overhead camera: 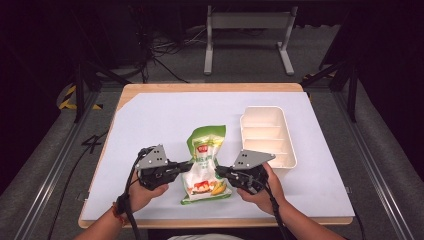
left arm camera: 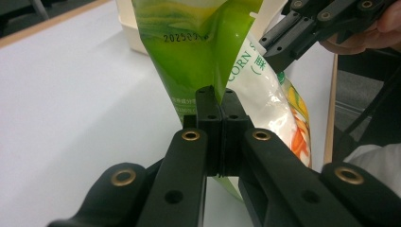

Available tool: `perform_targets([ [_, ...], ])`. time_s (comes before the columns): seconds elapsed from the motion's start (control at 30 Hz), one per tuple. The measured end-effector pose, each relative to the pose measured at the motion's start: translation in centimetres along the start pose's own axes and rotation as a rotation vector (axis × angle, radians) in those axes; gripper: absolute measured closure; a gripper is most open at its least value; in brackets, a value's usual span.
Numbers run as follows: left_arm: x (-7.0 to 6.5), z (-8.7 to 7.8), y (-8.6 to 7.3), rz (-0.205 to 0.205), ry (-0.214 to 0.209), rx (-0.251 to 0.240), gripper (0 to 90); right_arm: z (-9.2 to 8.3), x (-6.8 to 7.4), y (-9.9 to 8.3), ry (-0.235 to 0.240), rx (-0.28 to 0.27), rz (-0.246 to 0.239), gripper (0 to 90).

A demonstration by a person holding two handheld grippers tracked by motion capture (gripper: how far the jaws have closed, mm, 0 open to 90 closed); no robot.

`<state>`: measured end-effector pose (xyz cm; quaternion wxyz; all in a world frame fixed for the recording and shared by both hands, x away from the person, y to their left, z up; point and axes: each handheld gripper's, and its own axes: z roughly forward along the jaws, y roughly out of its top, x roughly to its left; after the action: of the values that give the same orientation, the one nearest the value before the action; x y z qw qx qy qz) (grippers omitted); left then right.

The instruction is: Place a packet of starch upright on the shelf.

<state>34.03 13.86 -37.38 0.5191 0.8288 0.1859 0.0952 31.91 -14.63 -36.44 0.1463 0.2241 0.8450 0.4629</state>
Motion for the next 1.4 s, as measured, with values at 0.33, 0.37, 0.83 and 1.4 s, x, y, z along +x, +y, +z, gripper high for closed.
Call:
perform_targets([
  [0.33,0.2,1.0,3.6,0.059,0.001,-0.017,89.9,-2.5,-1.4,1.0,-0.049,-0.047,-0.002,87.4],
  [0.37,0.2,1.0,3.6,0.059,0.001,-0.017,89.9,-2.5,-1.4,1.0,-0.049,-0.047,-0.002,87.4],
  [0.83,0.5,2.9,9.0,0.139,0.003,-0.057,89.9,-6.0,-4.3,3.0,-0.146,-0.086,-0.007,87.4],
  [1.4,0.7,9.3,11.7,0.168,-0.046,-0.067,89.9,-9.1,-7.5,1.0,-0.273,-0.081,0.039,87.5],
])
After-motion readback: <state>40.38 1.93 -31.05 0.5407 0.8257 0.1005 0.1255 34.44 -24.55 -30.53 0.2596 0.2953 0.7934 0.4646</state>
